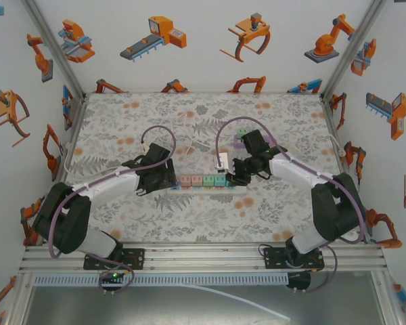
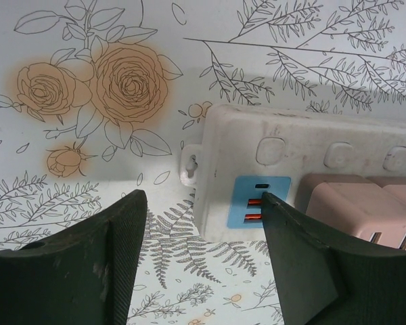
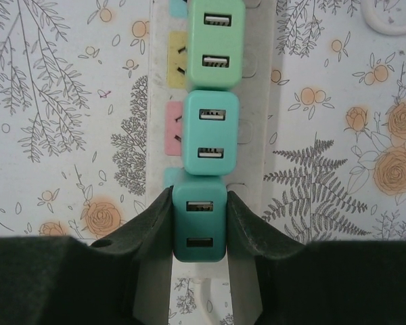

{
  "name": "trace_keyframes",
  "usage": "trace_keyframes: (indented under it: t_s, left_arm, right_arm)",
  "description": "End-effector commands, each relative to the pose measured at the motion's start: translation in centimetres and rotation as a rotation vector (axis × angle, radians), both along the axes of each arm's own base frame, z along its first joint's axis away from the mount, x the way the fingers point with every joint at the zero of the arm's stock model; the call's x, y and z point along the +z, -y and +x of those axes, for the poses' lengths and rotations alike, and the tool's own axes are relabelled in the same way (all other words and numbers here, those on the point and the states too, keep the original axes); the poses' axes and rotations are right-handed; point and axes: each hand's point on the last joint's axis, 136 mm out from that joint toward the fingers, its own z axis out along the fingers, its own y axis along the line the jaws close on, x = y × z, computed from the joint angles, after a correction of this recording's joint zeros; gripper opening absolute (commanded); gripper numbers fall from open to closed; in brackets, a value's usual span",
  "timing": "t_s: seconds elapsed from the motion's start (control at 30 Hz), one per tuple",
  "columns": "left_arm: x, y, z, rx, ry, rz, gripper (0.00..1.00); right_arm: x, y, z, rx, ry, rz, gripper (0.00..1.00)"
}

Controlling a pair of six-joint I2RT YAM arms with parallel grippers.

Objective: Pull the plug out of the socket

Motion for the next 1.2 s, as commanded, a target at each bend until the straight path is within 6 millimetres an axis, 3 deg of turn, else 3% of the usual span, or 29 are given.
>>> trace_keyframes:
  t_s: [0.0, 0.4, 0.53, 0.7, 0.87, 1.03, 1.17]
  left_arm:
    - [-4.1, -4.7, -2.6, 0.054, -0.121, 0.235, 0.64]
    - [-2.2, -4.1, -2.2, 0.06, -0.08, 0.2, 0.64]
    - [-0.4, -3.6, -1.7, 0.053, -0.032, 0.164, 0.64]
    - [3.7, -2.6, -0.4, 0.021, 0.062, 0.111, 0.64]
    - [8.3, -1.3, -0.5, -0.031, 0.16, -0.003, 0.65]
    - [13.6, 1.7, -2.4, -0.219, 0.308, -0.215, 0.65]
    - [16.8, 4.2, -5.3, -0.399, 0.352, -0.372, 0.66]
  right_arm:
    - [2.2, -1.0, 0.5, 0.025, 0.123, 0.055, 0.17]
    - [5.0, -1.2, -0.7, 0.007, 0.127, 0.147, 0.18]
    - [7.1, -1.1, -0.9, -0.048, 0.143, 0.208, 0.17]
    - [12.3, -0.4, 1.2, -0.391, 0.079, 0.393, 0.17]
    - [15.8, 2.9, 2.8, -0.84, -0.08, 0.673, 0.17]
    - [14.5, 7.8, 2.5, -1.274, -0.326, 0.779, 0.17]
    - [12.0, 8.9, 0.6, -1.395, -0.511, 0.779, 0.18]
